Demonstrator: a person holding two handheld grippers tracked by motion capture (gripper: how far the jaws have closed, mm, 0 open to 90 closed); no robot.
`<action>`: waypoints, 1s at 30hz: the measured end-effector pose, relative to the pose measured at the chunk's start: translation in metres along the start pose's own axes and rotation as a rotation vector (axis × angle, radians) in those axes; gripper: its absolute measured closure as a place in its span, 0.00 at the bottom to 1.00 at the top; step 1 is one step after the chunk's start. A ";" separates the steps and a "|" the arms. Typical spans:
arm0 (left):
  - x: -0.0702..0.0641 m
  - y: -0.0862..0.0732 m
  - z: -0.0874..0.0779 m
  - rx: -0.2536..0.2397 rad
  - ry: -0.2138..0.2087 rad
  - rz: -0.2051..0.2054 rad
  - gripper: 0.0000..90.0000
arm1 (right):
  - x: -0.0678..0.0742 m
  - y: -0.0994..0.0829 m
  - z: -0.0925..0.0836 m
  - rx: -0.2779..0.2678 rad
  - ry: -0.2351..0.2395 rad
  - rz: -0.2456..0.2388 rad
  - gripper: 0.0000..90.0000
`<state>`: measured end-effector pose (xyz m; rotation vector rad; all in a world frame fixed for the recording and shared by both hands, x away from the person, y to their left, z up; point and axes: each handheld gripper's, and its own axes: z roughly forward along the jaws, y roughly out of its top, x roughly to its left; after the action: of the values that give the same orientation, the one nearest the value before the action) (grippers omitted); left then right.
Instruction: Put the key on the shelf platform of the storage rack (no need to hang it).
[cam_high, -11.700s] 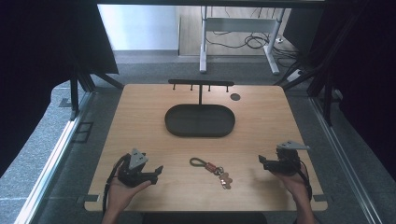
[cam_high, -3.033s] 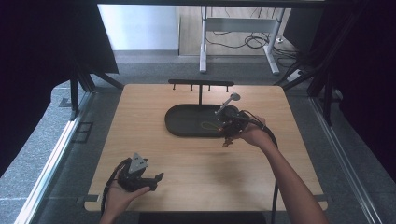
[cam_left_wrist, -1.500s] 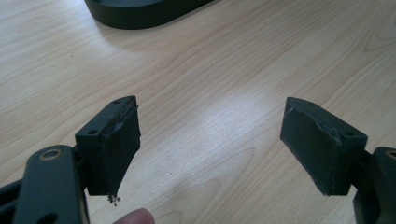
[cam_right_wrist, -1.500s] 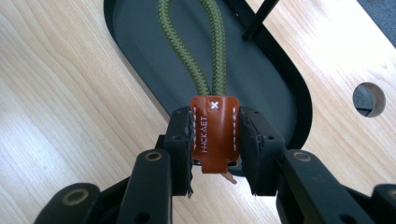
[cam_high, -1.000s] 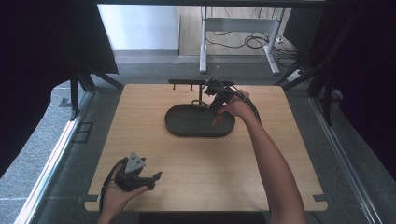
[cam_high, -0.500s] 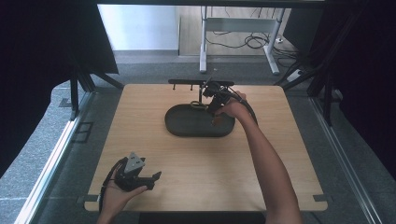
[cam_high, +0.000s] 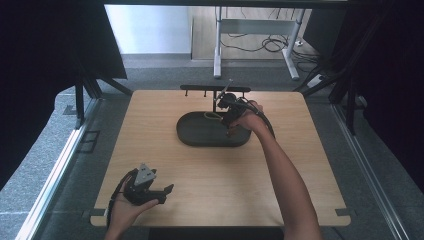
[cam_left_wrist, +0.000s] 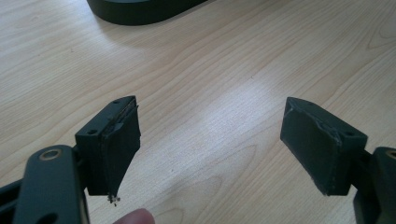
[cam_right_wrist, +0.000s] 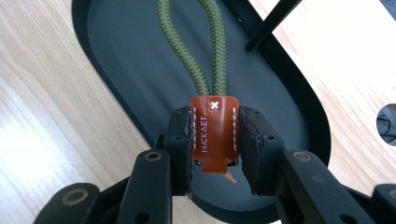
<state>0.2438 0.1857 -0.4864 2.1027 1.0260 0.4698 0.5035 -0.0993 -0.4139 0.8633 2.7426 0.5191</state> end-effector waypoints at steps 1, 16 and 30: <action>0.000 0.000 0.000 0.000 0.000 0.000 0.23 | 0.000 0.000 0.000 0.000 0.000 0.000 0.74; 0.000 -0.001 0.002 0.009 0.001 0.000 0.23 | -0.001 -0.011 0.017 -0.011 0.018 0.004 0.74; 0.000 -0.001 0.002 0.010 0.001 -0.001 0.23 | 0.003 -0.016 0.030 0.015 0.034 -0.016 0.73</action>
<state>0.2444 0.1849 -0.4883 2.1111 1.0322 0.4661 0.5027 -0.1017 -0.4481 0.8437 2.7850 0.5149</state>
